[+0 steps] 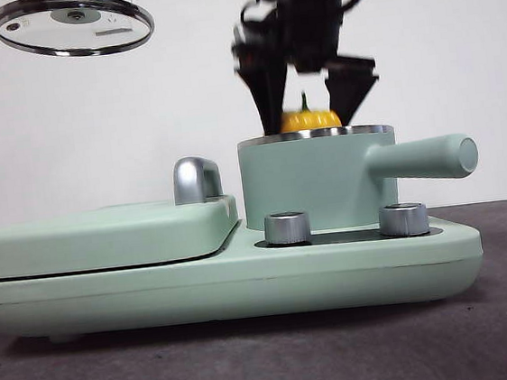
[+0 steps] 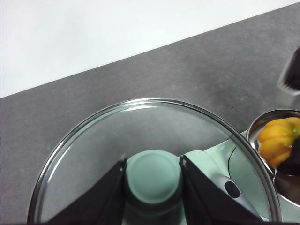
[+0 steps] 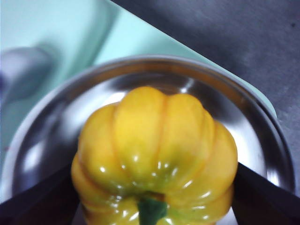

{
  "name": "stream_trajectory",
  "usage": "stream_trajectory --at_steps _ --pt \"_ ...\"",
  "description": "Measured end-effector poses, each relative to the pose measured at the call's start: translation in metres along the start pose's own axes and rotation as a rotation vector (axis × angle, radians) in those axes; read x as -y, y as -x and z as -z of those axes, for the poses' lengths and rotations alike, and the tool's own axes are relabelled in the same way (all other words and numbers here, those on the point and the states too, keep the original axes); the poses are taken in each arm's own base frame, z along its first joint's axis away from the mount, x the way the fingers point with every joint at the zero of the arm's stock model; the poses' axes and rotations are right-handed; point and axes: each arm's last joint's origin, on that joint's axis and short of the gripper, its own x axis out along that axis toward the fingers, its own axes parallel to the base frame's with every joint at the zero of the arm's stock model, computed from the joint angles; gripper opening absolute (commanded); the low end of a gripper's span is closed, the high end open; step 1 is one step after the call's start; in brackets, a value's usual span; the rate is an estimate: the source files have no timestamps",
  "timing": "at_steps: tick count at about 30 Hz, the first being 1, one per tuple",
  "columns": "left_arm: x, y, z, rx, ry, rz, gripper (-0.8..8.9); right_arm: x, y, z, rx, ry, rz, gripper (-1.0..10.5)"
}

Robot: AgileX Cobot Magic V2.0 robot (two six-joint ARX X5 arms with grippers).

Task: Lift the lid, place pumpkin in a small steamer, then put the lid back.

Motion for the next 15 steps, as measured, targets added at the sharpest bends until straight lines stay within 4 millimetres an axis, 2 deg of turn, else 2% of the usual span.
stream_trajectory --at_steps 3,8,15 --pt "0.000 0.000 0.000 0.000 0.002 0.000 0.59 0.001 -0.011 -0.002 -0.022 0.003 0.021 3.2" --pt "0.000 0.000 0.000 0.000 0.003 0.000 0.59 0.001 -0.015 -0.003 -0.033 0.007 0.023 3.2" --pt "0.000 0.000 -0.001 0.007 0.002 -0.001 0.59 0.001 -0.032 -0.005 -0.071 0.007 0.022 3.2"
